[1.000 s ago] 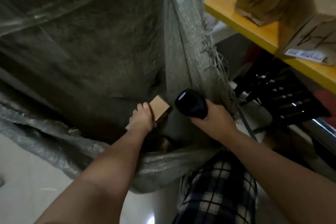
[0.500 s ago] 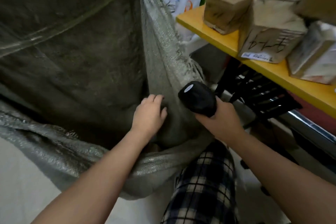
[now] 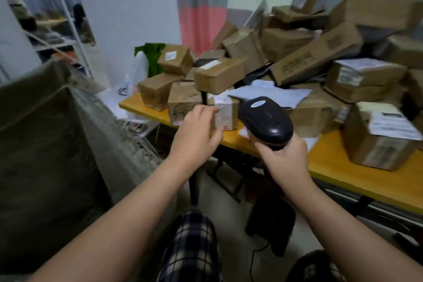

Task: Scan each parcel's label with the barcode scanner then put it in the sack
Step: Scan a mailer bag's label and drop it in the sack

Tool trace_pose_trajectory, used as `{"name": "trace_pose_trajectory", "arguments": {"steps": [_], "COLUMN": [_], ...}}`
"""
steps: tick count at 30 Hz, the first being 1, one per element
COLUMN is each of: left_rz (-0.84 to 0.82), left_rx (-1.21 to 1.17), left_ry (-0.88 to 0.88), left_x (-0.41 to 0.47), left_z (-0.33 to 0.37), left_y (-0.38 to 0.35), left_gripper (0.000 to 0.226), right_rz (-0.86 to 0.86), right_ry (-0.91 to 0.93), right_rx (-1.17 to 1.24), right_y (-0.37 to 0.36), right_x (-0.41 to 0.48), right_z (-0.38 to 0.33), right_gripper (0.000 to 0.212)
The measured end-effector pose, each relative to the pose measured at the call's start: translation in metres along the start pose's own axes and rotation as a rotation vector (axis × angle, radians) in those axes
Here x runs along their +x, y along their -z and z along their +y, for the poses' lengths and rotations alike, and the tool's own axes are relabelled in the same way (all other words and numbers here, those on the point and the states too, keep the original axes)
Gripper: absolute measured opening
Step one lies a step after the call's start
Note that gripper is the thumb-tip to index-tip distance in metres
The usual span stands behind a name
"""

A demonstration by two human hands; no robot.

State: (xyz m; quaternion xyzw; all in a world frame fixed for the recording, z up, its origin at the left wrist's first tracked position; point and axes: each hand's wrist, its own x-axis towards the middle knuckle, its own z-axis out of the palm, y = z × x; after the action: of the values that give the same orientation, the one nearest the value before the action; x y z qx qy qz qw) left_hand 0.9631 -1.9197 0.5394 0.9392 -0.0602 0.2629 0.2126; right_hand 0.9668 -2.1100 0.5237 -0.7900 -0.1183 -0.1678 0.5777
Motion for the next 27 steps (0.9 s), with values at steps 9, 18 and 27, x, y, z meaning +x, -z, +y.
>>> {"name": "trace_pose_trajectory", "arguments": {"steps": [9, 18, 27], "left_rz": [-0.196, 0.093, 0.459], "left_rx": [0.304, 0.004, -0.725], "left_ry": [-0.307, -0.293, -0.084], "left_x": [0.092, 0.111, 0.114], "left_z": [0.085, 0.082, 0.075], "left_y": [-0.054, -0.039, 0.027], "left_gripper": [0.062, 0.032, 0.008], "right_rz": [0.181, 0.105, 0.189], "right_ry": [-0.146, -0.211, -0.134], "right_rx": [0.195, 0.46, 0.489], "right_y": [0.076, 0.064, 0.073], "right_x": [0.036, 0.049, 0.044], "right_z": [0.022, 0.027, 0.0], "right_gripper": [0.032, 0.024, 0.033]}}
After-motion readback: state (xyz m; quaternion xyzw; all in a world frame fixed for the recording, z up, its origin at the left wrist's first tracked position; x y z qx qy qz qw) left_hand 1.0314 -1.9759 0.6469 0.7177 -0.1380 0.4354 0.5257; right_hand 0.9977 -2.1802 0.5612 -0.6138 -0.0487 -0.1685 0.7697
